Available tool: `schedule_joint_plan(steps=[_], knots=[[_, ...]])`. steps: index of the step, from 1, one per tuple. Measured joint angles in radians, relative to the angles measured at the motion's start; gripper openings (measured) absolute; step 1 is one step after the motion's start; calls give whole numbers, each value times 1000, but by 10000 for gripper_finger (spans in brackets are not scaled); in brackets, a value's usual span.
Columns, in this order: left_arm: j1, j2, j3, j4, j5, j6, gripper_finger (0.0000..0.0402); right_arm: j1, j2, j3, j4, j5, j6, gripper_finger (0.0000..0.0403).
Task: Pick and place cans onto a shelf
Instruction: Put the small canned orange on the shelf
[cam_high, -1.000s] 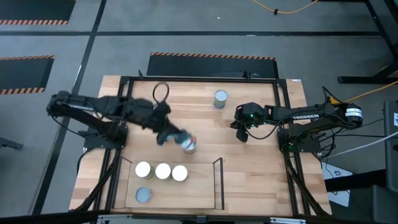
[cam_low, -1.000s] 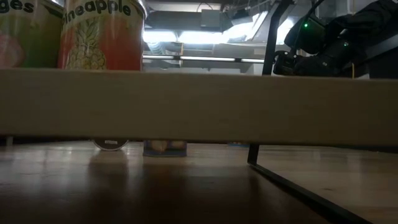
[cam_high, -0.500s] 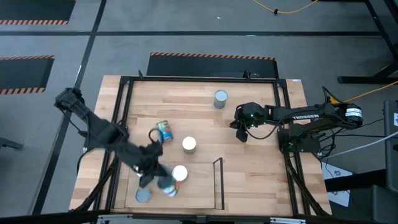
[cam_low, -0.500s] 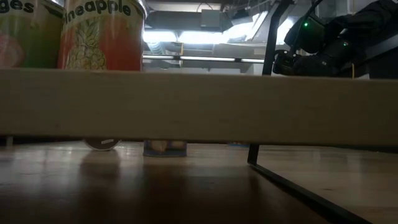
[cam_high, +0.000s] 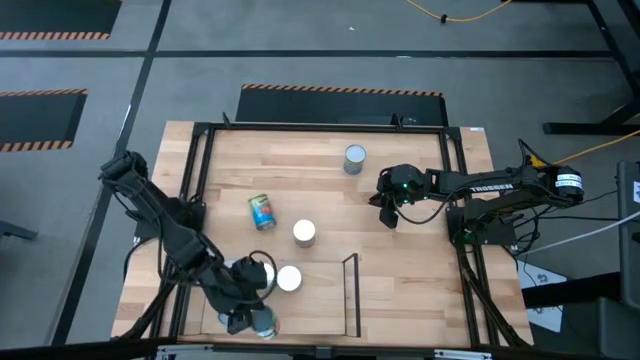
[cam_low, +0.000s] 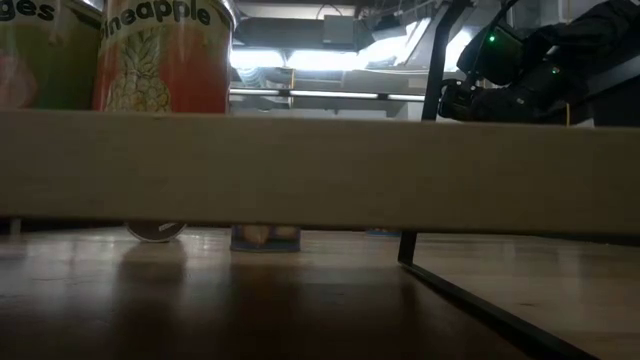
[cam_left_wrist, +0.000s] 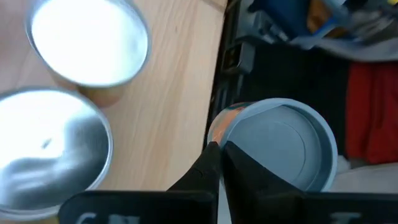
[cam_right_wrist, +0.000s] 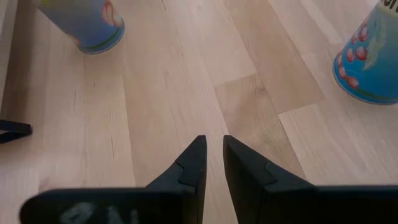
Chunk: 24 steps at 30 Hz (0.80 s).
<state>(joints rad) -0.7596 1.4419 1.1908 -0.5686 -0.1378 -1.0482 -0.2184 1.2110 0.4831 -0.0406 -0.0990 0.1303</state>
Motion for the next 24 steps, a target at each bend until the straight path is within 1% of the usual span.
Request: schedule_joint_plan(steps=[6,11,24], knots=[[-13,38,0,-49,1,-28,5,0,0,0,0,0,23,59],[-15,46,0,-106,1,-51,3,0,0,0,0,0,23,59],[-15,46,0,-111,-11,-53,2,0,0,0,-1,0,23,59]])
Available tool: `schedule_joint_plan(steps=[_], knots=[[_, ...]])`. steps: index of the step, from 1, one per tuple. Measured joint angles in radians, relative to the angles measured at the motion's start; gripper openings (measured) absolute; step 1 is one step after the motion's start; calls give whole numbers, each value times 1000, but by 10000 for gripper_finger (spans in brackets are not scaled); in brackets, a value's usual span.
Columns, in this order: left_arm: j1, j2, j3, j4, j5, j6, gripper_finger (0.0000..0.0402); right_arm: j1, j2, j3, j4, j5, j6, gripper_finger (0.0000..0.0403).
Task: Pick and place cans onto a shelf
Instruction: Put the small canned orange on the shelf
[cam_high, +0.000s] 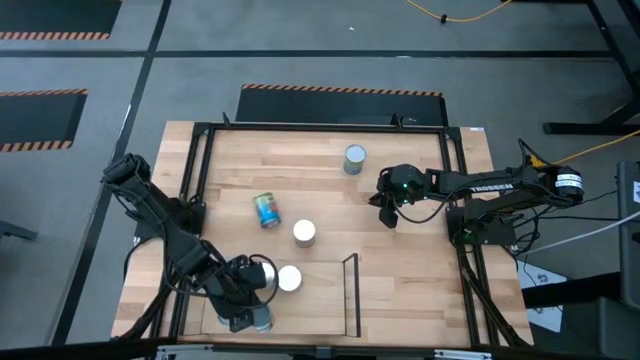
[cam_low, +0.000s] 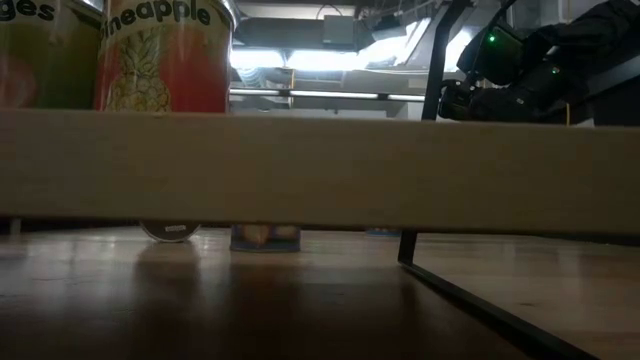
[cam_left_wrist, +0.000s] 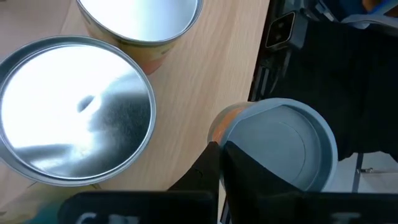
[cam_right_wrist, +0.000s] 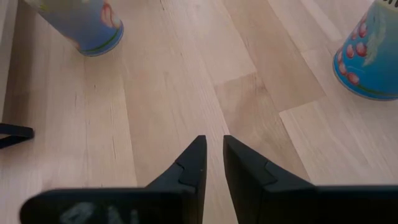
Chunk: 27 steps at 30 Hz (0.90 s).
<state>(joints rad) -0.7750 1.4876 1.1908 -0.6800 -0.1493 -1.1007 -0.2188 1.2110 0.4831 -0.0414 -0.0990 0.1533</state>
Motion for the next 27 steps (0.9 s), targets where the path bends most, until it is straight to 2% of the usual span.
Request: schedule_joint_plan(steps=[27], knots=[[-14,127,0,-7,32,-45,9,0,0,0,-1,0,0,59]])
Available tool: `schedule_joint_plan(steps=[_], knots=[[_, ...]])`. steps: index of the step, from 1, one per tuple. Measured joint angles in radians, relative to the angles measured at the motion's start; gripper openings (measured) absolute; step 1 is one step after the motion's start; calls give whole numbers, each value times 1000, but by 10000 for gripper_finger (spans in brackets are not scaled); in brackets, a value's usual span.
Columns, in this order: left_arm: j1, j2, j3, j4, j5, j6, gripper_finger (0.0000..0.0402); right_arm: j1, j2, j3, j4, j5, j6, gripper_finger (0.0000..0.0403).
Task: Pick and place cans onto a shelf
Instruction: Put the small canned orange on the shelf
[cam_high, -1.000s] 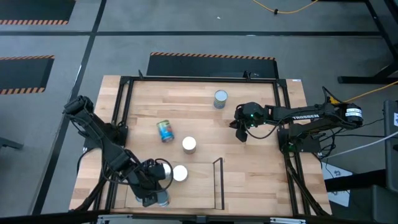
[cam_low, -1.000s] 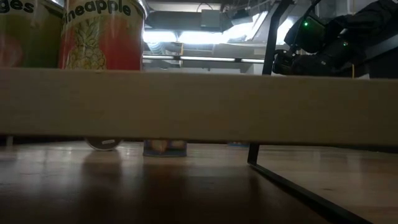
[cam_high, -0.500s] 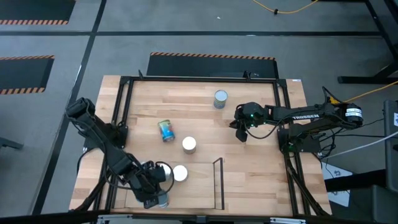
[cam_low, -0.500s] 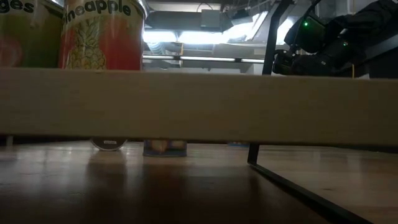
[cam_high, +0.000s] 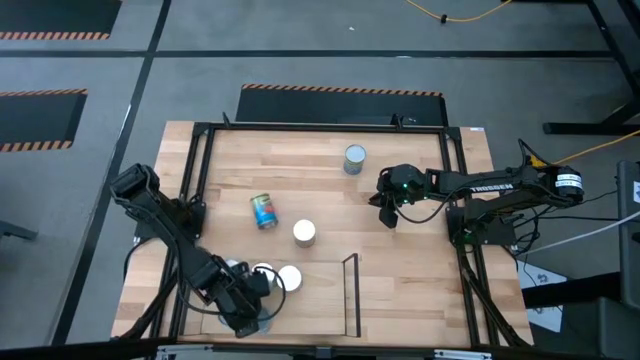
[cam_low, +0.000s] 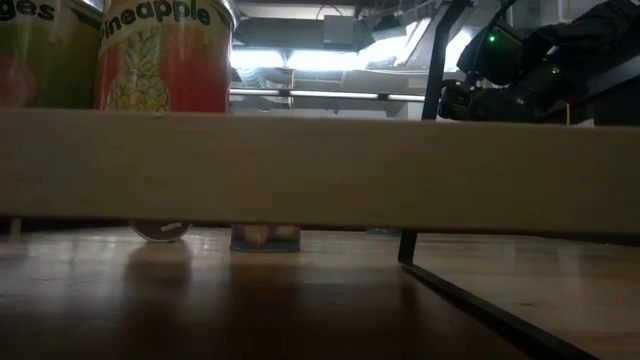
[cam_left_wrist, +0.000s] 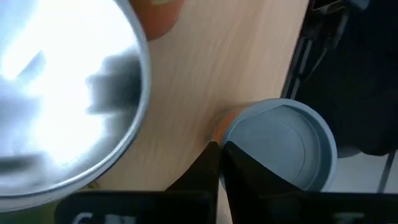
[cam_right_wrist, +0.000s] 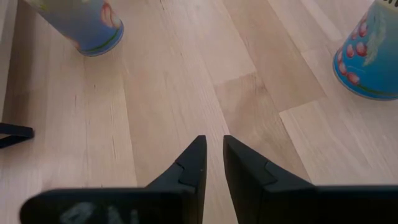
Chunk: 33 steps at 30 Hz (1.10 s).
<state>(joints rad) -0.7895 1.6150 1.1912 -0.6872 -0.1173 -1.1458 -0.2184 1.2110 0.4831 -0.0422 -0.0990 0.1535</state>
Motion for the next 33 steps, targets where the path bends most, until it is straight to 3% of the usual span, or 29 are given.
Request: schedule_joint_plan(steps=[10,33], knots=[[5,-6,0,-45,-23,-50,4,0,0,0,0,0,0,59],[6,-6,0,-45,-23,-52,46,0,0,0,0,0,0,59]])
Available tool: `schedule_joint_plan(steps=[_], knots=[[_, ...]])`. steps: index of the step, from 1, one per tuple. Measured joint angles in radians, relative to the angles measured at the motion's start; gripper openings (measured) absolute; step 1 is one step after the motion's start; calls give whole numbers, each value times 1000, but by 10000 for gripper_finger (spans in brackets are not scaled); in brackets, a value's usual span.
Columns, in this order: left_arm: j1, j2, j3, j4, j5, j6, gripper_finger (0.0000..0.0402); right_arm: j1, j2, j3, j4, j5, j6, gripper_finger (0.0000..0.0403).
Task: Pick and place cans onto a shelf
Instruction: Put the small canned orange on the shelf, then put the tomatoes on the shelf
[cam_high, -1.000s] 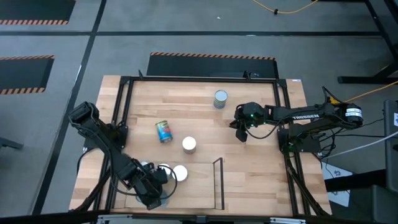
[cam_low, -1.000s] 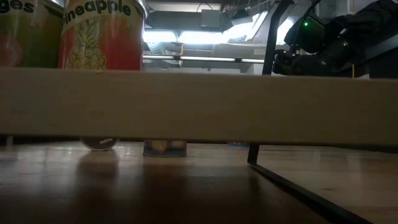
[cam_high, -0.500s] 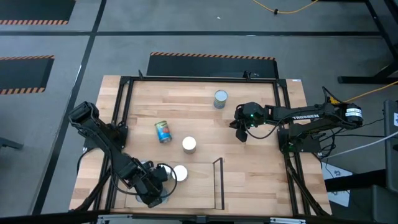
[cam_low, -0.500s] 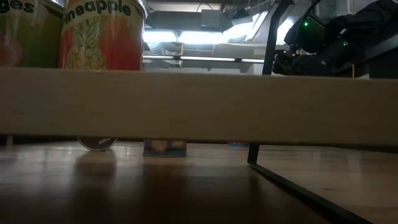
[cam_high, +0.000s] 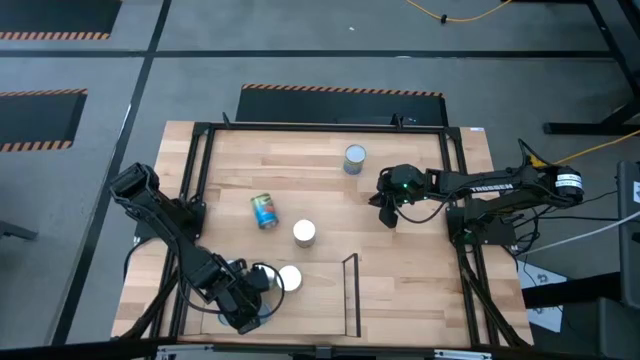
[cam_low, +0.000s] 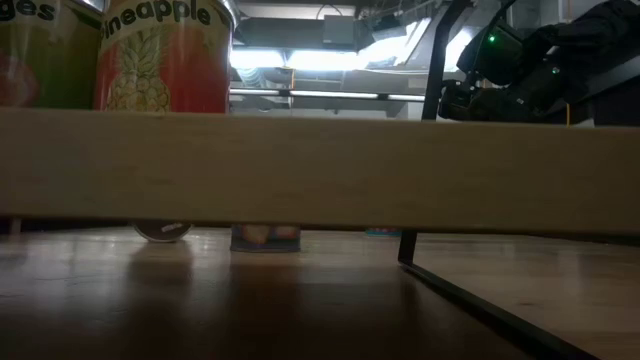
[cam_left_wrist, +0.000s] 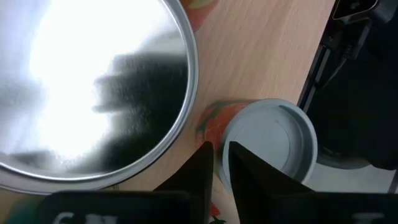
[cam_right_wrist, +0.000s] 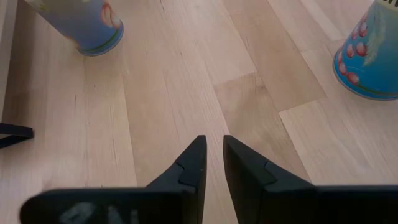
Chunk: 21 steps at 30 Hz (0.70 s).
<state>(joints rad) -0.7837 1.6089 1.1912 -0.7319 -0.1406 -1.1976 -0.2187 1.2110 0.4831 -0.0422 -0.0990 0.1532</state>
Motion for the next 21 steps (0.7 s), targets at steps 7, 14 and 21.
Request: schedule_joint_plan(steps=[7,14,21], knots=[[0,0,0,0,0,1,67,0,0,0,0,0,0,59],[0,0,0,0,29,-2,67,0,0,0,0,0,0,59],[0,-1,0,0,30,-4,65,0,0,0,0,0,0,59]])
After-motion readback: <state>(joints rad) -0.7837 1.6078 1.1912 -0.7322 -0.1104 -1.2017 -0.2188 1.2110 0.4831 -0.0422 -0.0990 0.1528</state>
